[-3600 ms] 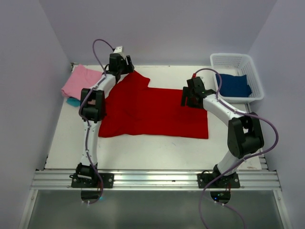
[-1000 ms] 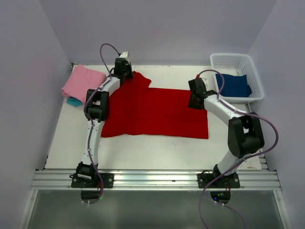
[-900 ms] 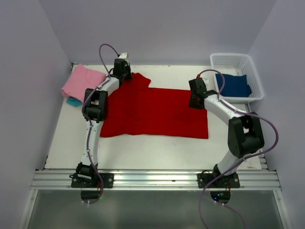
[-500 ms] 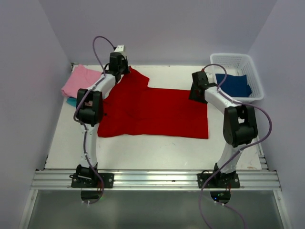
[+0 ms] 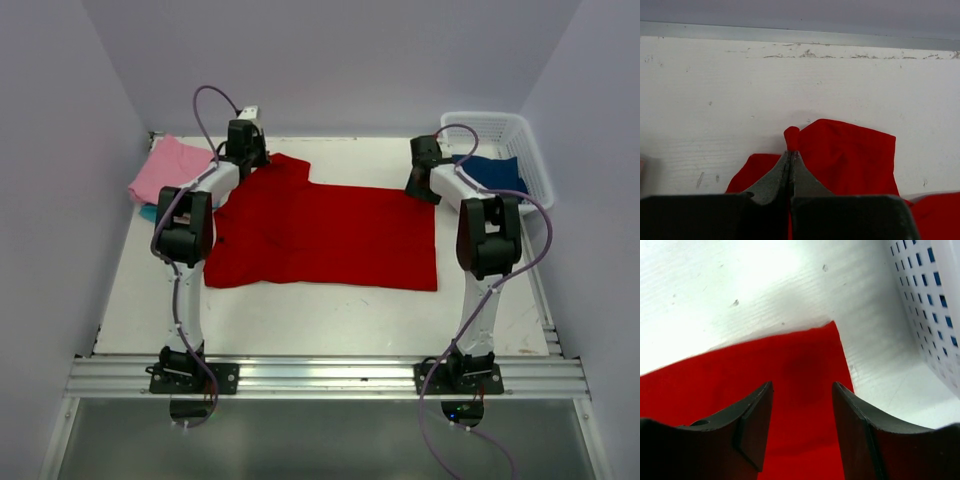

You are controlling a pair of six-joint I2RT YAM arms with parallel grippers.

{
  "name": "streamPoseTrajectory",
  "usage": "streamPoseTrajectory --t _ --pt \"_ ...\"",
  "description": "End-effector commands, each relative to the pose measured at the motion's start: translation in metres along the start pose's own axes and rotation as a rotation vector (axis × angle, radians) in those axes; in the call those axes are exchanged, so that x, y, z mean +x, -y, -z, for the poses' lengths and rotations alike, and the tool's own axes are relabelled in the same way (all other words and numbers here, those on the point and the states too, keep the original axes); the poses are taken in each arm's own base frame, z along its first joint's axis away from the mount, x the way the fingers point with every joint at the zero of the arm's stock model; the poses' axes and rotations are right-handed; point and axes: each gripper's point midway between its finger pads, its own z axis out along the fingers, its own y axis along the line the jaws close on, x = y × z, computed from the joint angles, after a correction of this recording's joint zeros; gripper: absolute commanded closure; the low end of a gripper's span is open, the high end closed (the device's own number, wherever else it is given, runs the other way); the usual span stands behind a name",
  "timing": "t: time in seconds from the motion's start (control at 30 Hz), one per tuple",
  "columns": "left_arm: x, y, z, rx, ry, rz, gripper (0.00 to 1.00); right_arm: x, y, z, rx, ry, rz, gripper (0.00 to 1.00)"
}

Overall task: Fold and stack the t-shirts
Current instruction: Grap the side of the flattened tshirt furthest away from the robot with both arms

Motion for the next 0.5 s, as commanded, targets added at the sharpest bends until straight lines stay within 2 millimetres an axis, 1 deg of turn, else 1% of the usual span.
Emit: streamPoseTrajectory --t 0.0,0.07,0.13,0.2,0.3,0.37,0.4,0.47 --pt "-0.046 -0.005 0.022 -0.009 0.107 -0.01 1.0 -0.019 0.007 -0.008 0.046 0.03 -0.031 0.46" --pt "-0.046 -0.007 0.023 -0.012 0.106 -0.009 1.0 -0.021 0.007 -0.015 0.055 0.026 -0.032 0.46" --pt "-0.046 -0.008 0.023 -0.015 0.105 -0.008 1.0 -0.025 0.007 -0.018 0.061 0.031 -0.035 0.46" --pt "-0.044 -0.009 0.021 -0.016 0.1 -0.004 1.0 -0.025 0.011 -0.024 0.081 0.029 -0.041 0.46" --pt "-0.043 -0.011 0.02 -0.019 0.098 -0.003 1.0 -0.029 0.011 -0.028 0.086 0.036 -0.045 0.46" --pt "-0.042 -0.011 0.02 -0.019 0.097 -0.003 1.0 -0.033 0.011 -0.03 0.092 0.044 -0.047 0.44" --pt "-0.041 -0.011 0.02 -0.019 0.092 -0.005 1.0 -0.036 0.011 -0.033 0.097 0.05 -0.05 0.41" --pt "-0.039 -0.012 0.02 -0.021 0.088 -0.004 1.0 -0.037 0.011 -0.038 0.104 0.048 -0.043 0.39"
